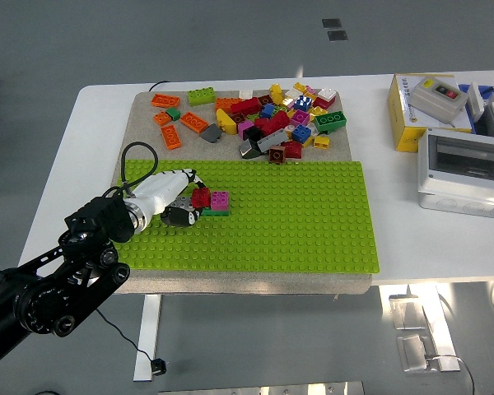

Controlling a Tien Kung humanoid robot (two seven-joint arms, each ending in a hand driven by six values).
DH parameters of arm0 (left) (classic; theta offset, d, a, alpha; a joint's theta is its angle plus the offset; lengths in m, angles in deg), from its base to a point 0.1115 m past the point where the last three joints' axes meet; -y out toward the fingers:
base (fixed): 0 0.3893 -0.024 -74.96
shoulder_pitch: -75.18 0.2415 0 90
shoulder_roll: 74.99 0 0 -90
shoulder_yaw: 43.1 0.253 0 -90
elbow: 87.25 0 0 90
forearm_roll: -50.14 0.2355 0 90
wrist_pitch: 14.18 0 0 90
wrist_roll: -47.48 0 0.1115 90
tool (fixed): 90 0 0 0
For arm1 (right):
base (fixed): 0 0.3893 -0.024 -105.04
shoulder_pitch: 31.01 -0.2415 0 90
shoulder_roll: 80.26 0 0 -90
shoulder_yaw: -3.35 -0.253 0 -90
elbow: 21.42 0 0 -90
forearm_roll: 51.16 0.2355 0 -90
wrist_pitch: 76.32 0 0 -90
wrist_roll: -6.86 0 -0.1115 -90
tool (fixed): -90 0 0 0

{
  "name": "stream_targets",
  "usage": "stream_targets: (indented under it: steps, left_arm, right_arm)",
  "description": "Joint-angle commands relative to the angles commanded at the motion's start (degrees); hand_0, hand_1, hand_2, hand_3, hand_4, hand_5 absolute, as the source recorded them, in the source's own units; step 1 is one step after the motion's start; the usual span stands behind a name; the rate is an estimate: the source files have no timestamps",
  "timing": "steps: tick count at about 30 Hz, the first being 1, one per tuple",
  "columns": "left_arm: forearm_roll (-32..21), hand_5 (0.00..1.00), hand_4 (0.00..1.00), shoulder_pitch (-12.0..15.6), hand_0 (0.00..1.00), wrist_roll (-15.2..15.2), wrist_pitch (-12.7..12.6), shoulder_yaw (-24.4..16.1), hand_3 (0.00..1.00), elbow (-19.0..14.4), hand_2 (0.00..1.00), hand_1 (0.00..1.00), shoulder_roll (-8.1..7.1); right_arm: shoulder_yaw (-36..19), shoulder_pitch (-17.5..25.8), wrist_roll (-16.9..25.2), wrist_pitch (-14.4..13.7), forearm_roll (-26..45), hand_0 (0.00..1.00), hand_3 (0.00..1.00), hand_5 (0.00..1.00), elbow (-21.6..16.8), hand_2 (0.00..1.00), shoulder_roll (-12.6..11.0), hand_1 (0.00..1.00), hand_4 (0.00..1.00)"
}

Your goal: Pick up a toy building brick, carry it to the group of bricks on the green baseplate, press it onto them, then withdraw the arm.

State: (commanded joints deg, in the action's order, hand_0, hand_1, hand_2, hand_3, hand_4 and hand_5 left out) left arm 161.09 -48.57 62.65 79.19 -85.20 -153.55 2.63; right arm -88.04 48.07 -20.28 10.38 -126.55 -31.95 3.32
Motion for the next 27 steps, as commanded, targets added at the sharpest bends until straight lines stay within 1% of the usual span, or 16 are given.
stream_targets:
  steps: [7,13,16,21,22,24,27]
  left_arm:
    - [0.05,0.232,0.629,0.15,0.998,0.34,0.17,0.11,0.76,-0.99,0.998,0.986,-0.27]
    - [0.37,0.234,0.631,0.32,0.998,0.36,-0.22,-0.32,0.766,-1.86,0.998,0.987,-0.45]
    - [1.15,0.24,0.636,0.89,0.998,1.07,0.04,-1.93,0.763,-4.31,0.998,0.987,-1.04]
    - [2.05,0.24,0.636,2.14,0.998,3.02,1.27,-5.56,0.763,-10.51,0.998,0.987,-3.25]
    - [2.09,0.267,0.653,2.22,0.998,3.4,1.58,-5.88,0.749,-11.58,0.998,0.986,-3.6]
    - [1.97,0.267,0.653,2.29,0.998,4.07,2.17,-6.19,0.749,-13.73,0.998,0.986,-4.15]
    - [1.37,0.267,0.653,2.51,0.998,4.65,2.85,-5.88,0.749,-14.97,0.998,0.986,-4.46]
  right_arm:
    - [-0.55,0.07,-0.1,-0.01,-0.59,0.659,0.747,0.998,-0.05,0.537,-0.01,0.573,0.466]
    - [-0.86,0.09,-0.18,0.01,-0.9,0.659,0.746,0.998,-0.08,0.536,0.02,0.572,0.466]
    - [-0.93,0.13,-0.18,0.01,-0.94,0.659,0.745,0.998,-0.08,0.533,0.03,0.572,0.466]
    - [-1.01,0.29,-0.11,-0.03,-0.78,0.659,0.745,0.998,-0.07,0.533,-0.06,0.572,0.466]
    - [-1.02,0.3,-0.1,-0.03,-0.77,0.658,0.744,0.998,-0.06,0.533,-0.09,0.57,0.465]
    - [-1.12,0.29,-0.09,0.0,-0.88,0.658,0.744,0.998,-0.06,0.533,-0.14,0.57,0.465]
    - [-1.18,0.25,-0.07,0.03,-0.98,0.658,0.744,0.998,-0.05,0.533,-0.18,0.57,0.465]
